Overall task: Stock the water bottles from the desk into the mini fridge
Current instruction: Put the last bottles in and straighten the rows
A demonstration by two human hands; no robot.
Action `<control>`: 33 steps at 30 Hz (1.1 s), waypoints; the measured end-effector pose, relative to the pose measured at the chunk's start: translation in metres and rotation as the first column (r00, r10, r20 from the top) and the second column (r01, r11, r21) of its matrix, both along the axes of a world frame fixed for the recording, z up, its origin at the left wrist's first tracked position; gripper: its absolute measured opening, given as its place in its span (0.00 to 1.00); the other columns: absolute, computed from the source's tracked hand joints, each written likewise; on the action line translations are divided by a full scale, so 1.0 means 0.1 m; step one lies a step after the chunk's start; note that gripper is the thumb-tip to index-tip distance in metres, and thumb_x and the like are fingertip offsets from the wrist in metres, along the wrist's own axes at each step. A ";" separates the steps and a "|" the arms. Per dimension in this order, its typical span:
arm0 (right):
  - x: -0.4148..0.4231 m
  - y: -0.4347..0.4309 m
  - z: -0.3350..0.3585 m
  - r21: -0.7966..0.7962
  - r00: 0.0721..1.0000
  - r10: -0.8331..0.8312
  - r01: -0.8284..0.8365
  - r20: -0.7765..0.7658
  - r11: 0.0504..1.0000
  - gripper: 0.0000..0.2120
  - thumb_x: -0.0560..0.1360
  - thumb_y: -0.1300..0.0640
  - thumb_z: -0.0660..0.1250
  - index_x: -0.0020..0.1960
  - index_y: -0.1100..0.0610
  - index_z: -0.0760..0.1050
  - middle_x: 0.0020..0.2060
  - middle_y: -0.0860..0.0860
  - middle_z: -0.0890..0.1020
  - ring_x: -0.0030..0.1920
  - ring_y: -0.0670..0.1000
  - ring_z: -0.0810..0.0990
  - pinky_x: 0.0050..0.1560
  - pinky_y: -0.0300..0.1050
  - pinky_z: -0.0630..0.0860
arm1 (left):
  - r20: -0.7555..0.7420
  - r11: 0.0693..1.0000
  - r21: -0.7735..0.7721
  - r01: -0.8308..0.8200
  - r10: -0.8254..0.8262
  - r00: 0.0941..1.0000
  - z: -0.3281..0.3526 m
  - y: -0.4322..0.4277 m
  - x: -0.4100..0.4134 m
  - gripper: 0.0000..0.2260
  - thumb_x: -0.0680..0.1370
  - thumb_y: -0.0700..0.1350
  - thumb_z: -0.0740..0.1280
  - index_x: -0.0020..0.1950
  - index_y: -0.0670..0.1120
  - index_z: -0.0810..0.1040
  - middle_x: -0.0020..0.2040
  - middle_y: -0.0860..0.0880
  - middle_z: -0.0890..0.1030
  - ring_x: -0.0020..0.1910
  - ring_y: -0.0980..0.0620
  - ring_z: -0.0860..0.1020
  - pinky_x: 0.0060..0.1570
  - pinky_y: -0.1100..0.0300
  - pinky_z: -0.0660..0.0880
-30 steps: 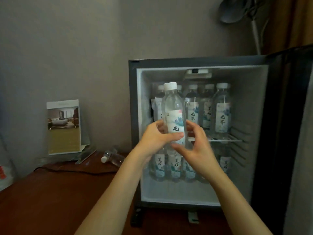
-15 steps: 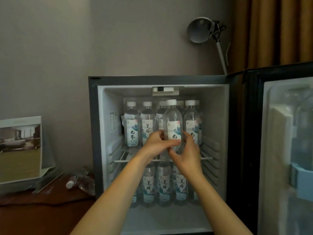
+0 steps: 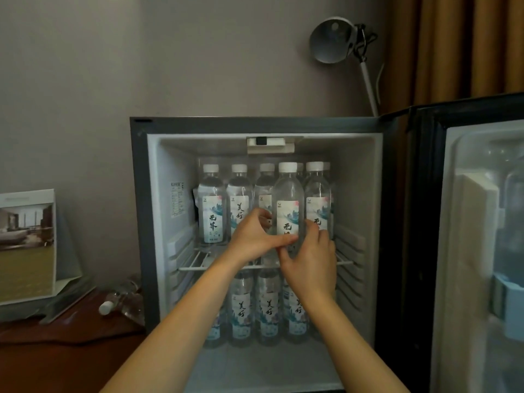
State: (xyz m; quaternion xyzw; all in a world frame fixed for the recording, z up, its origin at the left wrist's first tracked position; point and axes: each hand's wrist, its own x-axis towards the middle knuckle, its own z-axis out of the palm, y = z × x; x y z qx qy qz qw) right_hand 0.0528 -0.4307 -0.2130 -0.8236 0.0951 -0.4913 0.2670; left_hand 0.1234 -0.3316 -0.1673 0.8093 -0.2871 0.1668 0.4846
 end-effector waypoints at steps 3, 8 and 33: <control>0.02 0.02 -0.01 -0.010 0.999 -0.031 0.031 0.023 0.999 0.29 0.72 0.48 0.67 0.68 0.58 0.63 0.59 0.58 0.73 0.58 0.59 0.71 0.55 0.52 0.70 | 0.040 0.998 -0.039 -0.052 0.054 0.998 -0.06 -0.01 0.02 0.36 0.59 0.60 0.77 0.61 0.49 0.69 0.52 0.54 0.75 0.51 0.56 0.75 0.46 0.62 0.71; 0.05 0.04 -0.01 -0.042 0.996 -0.078 0.079 0.045 0.996 0.26 0.71 0.50 0.69 0.65 0.58 0.67 0.55 0.60 0.74 0.53 0.60 0.72 0.50 0.49 0.70 | 0.088 0.994 -0.073 -0.087 0.094 0.992 -0.11 -0.04 0.04 0.29 0.62 0.60 0.76 0.57 0.50 0.72 0.48 0.57 0.75 0.47 0.59 0.75 0.42 0.65 0.70; -0.31 0.12 -0.31 0.000 0.970 0.242 -0.243 0.030 0.970 0.05 0.75 0.58 0.66 0.50 0.56 0.77 0.32 0.46 0.77 0.33 0.47 0.76 0.34 0.41 0.69 | 0.346 0.917 -0.355 -0.179 0.307 0.886 -0.43 0.36 -0.50 0.16 0.77 0.56 0.60 0.60 0.48 0.72 0.40 0.59 0.76 0.38 0.62 0.76 0.35 0.59 0.77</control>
